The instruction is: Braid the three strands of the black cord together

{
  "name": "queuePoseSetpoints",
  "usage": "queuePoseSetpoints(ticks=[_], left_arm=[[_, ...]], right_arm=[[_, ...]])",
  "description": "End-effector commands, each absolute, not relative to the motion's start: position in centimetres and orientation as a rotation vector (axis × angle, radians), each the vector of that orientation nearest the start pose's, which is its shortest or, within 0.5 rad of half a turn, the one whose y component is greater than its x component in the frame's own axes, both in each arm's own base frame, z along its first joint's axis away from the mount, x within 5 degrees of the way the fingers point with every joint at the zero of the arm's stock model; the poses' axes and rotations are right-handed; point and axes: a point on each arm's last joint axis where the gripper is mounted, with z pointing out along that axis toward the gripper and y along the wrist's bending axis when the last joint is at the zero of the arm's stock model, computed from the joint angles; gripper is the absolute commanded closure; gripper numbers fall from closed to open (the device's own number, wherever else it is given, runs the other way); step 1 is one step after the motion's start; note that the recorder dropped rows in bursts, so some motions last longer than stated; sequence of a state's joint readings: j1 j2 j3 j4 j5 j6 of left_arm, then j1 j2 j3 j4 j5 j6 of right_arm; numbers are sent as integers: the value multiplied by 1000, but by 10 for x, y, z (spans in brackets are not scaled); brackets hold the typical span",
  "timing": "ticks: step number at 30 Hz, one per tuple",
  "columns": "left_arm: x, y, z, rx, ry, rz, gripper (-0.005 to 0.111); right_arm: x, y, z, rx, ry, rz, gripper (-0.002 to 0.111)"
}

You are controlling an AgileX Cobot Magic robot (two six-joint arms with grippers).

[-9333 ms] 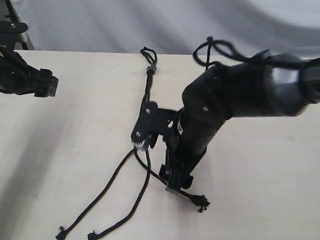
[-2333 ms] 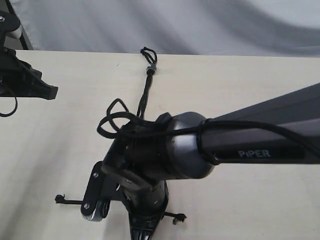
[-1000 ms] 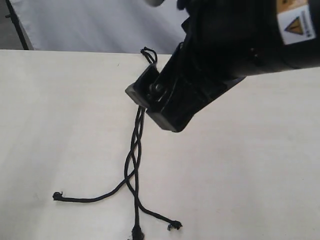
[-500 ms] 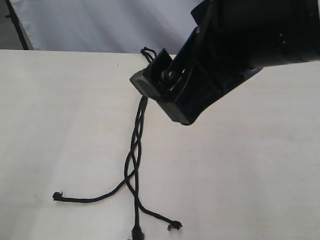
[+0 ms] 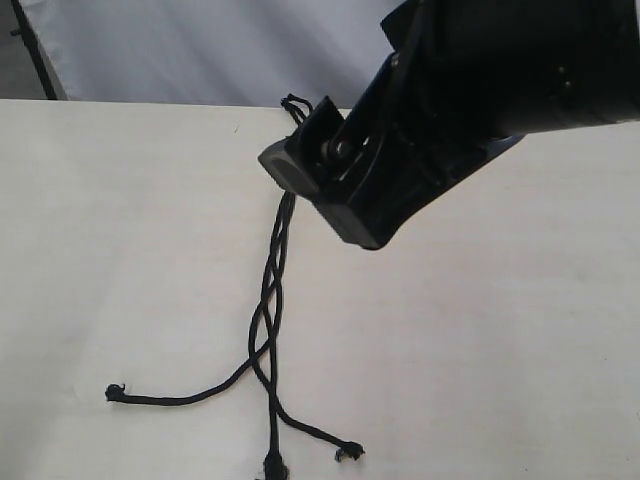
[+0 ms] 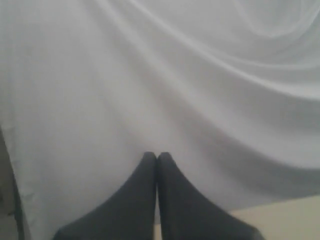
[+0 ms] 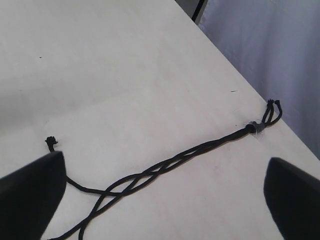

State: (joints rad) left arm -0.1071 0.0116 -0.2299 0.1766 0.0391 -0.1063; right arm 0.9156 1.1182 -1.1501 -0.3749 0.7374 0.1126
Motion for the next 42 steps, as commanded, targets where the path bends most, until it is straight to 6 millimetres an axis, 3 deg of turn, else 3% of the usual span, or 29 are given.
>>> queuePoseSetpoints(ticks=[1, 3, 5, 9, 20, 42], left_arm=[[52, -6, 233, 184, 1380, 35, 106], [54, -7, 223, 210, 1358, 50, 106], [56, -5, 211, 223, 1495, 81, 106], [56, -4, 205, 217, 1561, 101, 106], [56, 4, 206, 117, 1561, 202, 106], [56, 2, 199, -17, 1640, 45, 106]], right_arm=[[158, 168, 399, -964, 1896, 179, 4], [158, 168, 399, -963, 1891, 182, 4], [158, 168, 399, -963, 1891, 182, 4], [158, 168, 399, -959, 1893, 184, 4], [158, 168, 399, -959, 1893, 184, 4], [158, 168, 400, -963, 1889, 183, 4]])
